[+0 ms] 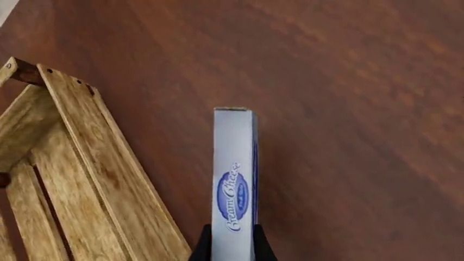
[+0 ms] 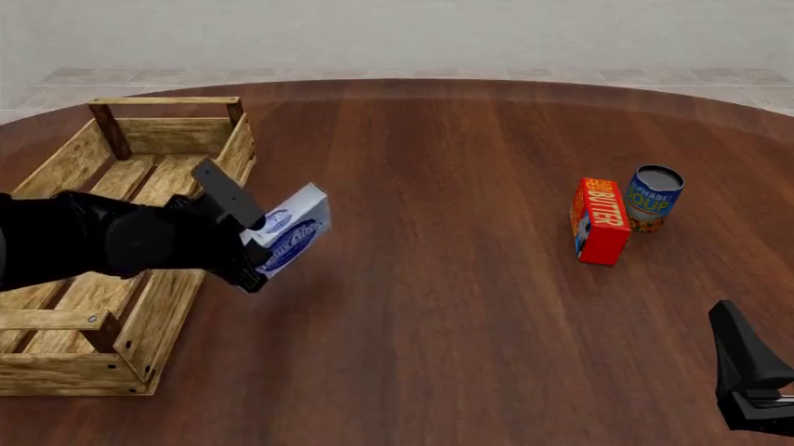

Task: Pick up the cream cheese and put it in the tray.

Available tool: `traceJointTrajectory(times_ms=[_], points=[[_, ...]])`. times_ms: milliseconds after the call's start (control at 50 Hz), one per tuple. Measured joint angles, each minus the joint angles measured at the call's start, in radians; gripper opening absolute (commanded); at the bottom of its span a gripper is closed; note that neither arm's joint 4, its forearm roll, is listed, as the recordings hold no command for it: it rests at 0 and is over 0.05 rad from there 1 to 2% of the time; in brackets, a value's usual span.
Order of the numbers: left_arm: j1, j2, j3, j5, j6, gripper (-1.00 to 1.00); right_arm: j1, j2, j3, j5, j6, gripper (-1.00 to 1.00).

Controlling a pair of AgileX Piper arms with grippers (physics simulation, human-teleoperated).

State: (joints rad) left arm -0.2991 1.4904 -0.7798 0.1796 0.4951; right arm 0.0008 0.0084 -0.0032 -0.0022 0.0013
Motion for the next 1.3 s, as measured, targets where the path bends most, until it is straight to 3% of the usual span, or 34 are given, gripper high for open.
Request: traceJointTrajectory(times_ms=[840,1300], points=[[0.018,-0.246,0.0,0.078,-0.203,-1.0,0.0,-0.002,-0.002,0.004,0.0,1.0],[0.063,-0.339,-0.049,0.164,-0.245,-1.0,0.0,-0.002,-0.002,0.004,0.0,1.0]])
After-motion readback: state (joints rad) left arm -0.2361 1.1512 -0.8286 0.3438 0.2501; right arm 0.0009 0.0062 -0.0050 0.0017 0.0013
